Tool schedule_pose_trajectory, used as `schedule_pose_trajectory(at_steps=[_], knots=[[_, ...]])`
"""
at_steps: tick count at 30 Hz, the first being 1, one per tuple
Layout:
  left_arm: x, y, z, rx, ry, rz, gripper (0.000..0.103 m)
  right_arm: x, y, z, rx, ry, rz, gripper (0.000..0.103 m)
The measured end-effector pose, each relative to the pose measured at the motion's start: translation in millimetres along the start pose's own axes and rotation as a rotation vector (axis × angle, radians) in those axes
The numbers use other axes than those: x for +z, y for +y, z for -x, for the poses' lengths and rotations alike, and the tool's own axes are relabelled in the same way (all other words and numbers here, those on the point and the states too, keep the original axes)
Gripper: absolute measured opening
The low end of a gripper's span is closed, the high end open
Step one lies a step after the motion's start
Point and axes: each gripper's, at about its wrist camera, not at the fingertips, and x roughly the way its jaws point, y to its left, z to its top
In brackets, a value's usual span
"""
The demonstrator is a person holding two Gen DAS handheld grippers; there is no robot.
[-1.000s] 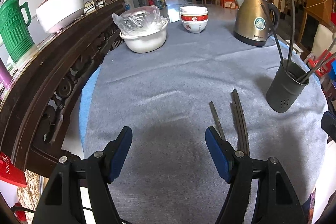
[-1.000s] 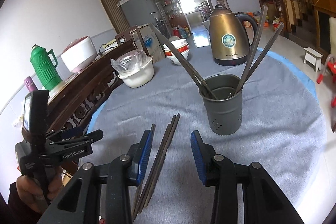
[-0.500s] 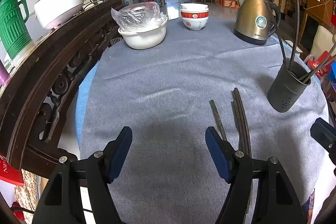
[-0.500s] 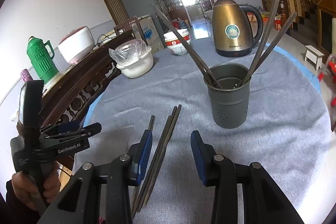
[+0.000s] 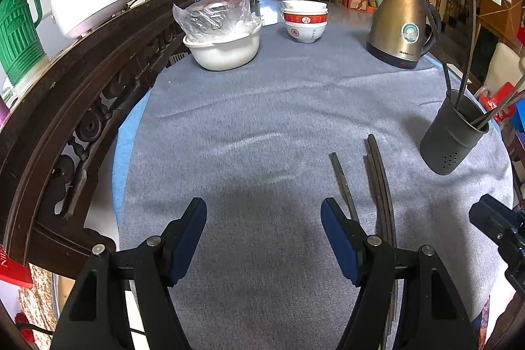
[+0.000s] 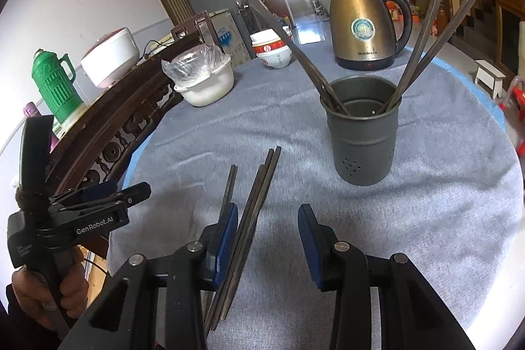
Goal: Organize utensils
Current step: 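Move both open tools back over the chopsticks lying on the cloth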
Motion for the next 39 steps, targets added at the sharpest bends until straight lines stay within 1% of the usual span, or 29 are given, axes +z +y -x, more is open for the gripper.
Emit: schedule_pose_trajectory(at_steps=[11,39], knots=[[-2,1,-3,-0.001,0.01,0.002,0.073,-5,-3,-9,0.005,0.036,-0.02,0.042],[-6,1,-17,-0.004,0.057,0.009,0.073,-11,-3,-24,0.012,0.078,-0.04,0.042]])
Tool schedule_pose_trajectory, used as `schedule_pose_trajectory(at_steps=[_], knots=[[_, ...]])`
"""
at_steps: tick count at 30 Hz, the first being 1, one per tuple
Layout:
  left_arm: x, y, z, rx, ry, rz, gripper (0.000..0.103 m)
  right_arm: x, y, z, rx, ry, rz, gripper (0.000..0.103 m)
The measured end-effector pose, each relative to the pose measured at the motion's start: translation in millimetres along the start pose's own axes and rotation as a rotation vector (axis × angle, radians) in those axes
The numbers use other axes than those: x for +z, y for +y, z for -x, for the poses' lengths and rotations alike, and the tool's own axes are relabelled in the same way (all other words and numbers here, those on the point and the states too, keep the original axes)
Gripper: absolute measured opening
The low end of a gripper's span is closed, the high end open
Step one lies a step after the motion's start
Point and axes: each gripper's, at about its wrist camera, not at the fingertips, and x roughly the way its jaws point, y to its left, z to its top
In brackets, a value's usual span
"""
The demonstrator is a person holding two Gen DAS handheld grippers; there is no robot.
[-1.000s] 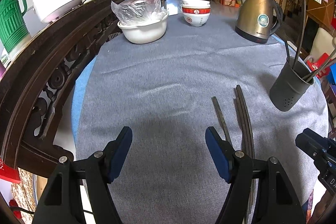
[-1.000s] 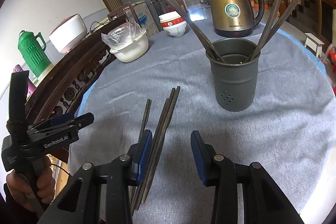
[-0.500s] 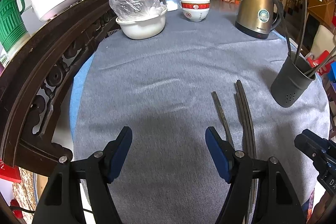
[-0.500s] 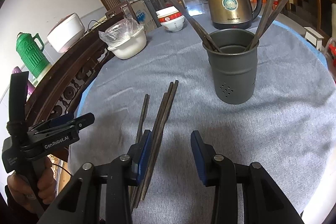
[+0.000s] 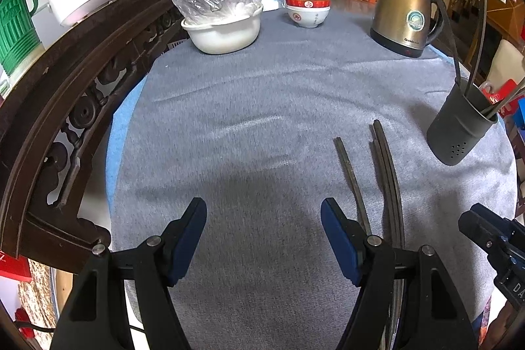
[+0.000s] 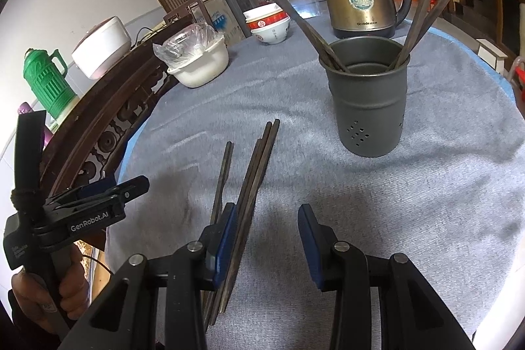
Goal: Organize utensils
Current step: 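Move both open tools back over the chopsticks lying on the cloth, then close the right tool on one brown chopstick from the pile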
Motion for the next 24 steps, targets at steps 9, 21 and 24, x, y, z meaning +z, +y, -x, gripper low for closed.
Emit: schedule_pose_trajectory(at_steps=[9,21,24], knots=[[-2,3,-4,-0.011,0.013,0.011,0.073,2,2,-14,0.0,0.032,-0.002,0.042],[-12,5,-16,-0.074,0.084,0.032,0.073,1,9,-50,0.017,0.135,-0.012,0.041],[-14,4,-18,-0.083,0.098,0.038,0.073,-1,15,-57,0.009,0.155,0.007,0.041]])
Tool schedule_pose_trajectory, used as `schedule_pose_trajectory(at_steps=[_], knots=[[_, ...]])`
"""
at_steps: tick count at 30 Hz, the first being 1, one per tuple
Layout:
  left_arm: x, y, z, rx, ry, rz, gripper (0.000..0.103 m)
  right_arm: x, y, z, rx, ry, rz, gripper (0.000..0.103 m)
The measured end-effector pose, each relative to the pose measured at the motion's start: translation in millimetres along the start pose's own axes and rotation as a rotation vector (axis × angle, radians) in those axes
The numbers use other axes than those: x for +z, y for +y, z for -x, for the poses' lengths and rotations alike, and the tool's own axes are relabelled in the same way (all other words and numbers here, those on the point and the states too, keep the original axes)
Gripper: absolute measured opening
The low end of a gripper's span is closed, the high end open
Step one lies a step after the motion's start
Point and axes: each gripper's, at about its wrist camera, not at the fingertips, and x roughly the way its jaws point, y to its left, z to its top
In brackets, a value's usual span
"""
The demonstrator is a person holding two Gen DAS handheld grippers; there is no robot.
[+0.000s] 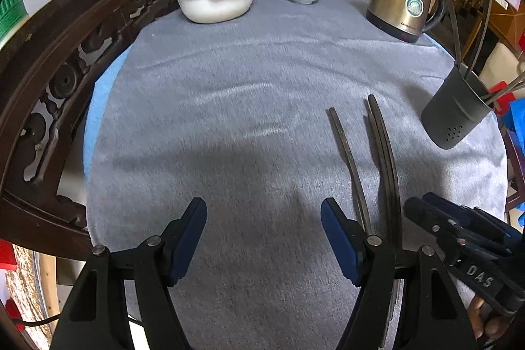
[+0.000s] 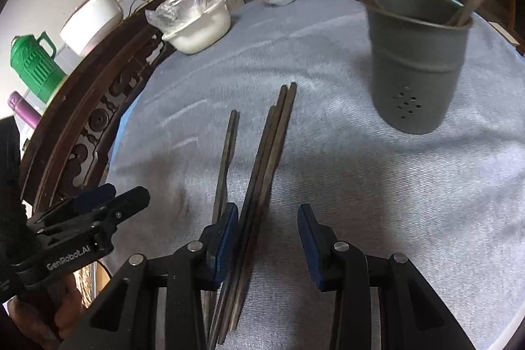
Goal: Organize utensils
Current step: 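Close the right tool on one brown chopstick from the pile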
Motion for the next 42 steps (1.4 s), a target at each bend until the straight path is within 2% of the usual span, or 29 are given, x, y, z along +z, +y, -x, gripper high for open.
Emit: schedule_pose_trajectory(at_steps=[5,9,15,18,22,28,32,36,39,42], knots=[[-1,7,0,0.01,0.005,0.023,0.073,-7,7,-12,-0.013,0.049,0.023,0.04],[1,13,-1,0.014,0.014,0.047,0.073,-11,15,-15,-0.039,0.051,0.075,0.039],[2,13,-3,0.02,0.024,0.042,0.073,-14,18,-12,-0.051,0.039,0.104,0.028],[2,11,-3,0.023,0.024,0.034,0.073,-14,7,-9,-0.035,0.041,0.062,0.023],[2,7,-3,0.024,0.027,0.025,0.073,-15,-16,-4,0.047,0.064,-0.054,0.017],[3,1,-4,0.028,0.028,0.006,0.073,-21,-52,2,0.168,0.084,-0.222,0.015],[3,-4,-3,0.031,0.029,-0.006,0.073,-25,-68,8,0.193,0.076,-0.278,0.011],[2,-7,-2,0.032,0.03,-0.017,0.073,-27,-81,11,0.162,0.064,-0.3,0.008],[2,-12,-2,0.03,0.033,-0.028,0.073,-24,-81,18,0.1,0.042,-0.263,0.007],[2,-17,-2,0.024,0.033,-0.038,0.073,-23,-83,22,0.075,0.029,-0.254,0.011]])
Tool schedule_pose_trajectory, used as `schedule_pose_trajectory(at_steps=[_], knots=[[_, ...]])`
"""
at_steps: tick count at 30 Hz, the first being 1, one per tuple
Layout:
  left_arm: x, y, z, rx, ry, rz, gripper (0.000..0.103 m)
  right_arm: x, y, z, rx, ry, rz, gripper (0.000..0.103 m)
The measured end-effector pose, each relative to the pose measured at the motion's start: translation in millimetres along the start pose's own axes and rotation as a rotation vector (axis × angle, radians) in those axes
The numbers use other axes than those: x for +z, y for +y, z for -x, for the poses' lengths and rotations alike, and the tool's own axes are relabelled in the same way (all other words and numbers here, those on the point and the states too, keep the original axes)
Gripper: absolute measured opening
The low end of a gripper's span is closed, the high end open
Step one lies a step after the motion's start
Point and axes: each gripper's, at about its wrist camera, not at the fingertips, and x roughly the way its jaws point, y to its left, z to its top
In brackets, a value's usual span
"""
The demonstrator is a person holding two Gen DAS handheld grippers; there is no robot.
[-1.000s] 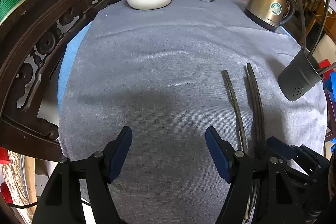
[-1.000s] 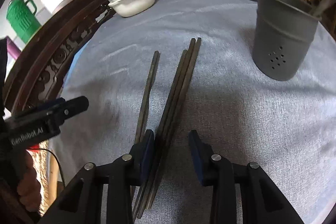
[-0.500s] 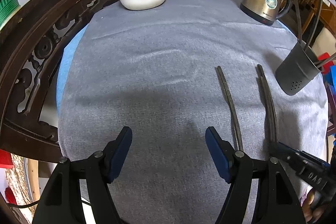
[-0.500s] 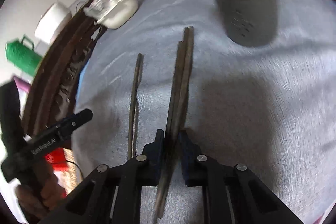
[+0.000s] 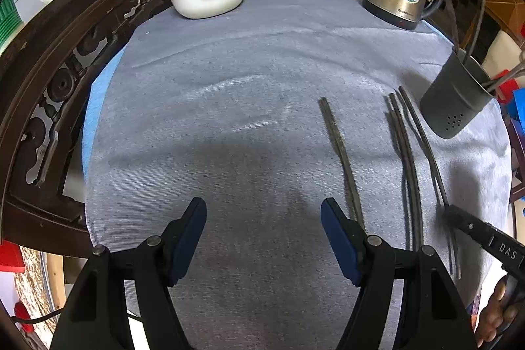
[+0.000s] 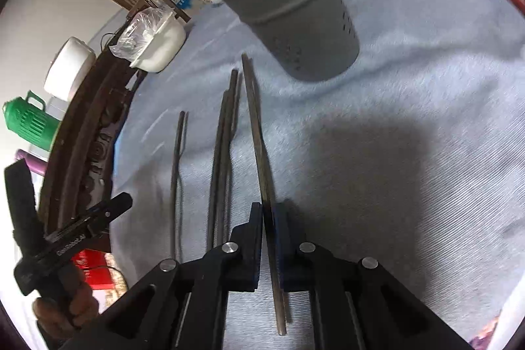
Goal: Organize utensils
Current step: 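Close the right tool on one brown chopstick from the pile, then close the left tool on another chopstick beside the right tool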
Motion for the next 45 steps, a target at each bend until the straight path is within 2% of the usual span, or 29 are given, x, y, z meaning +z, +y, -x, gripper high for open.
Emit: schedule_pose_trajectory(at_steps=[4,13,16,17,21,25,35,41,45], knots=[[0,-8,2,-0.009,-0.002,-0.02,0.073,4,-10,2,-0.022,-0.005,-0.044,0.011],[9,-32,7,-0.055,-0.028,-0.08,0.073,-1,-27,7,0.044,-0.013,-0.102,0.01],[14,-34,2,-0.043,-0.025,-0.086,0.073,0,-28,8,0.04,-0.01,-0.113,0.01],[16,-34,-1,-0.043,-0.018,-0.078,0.073,1,-26,9,0.028,-0.011,-0.101,0.013],[22,-33,-4,-0.068,-0.007,-0.055,0.073,11,-6,13,0.021,-0.038,-0.016,0.013],[21,-34,-4,-0.079,-0.009,-0.062,0.073,23,14,8,-0.028,-0.069,0.065,0.013],[9,-7,-16,-0.077,0.035,-0.014,0.073,54,44,-25,-0.133,-0.073,0.155,0.014],[8,-2,-14,-0.084,0.03,-0.011,0.073,61,47,-46,-0.199,-0.044,0.172,0.014],[8,-1,-13,-0.091,0.028,-0.014,0.073,64,50,-50,-0.215,-0.063,0.198,0.014]])
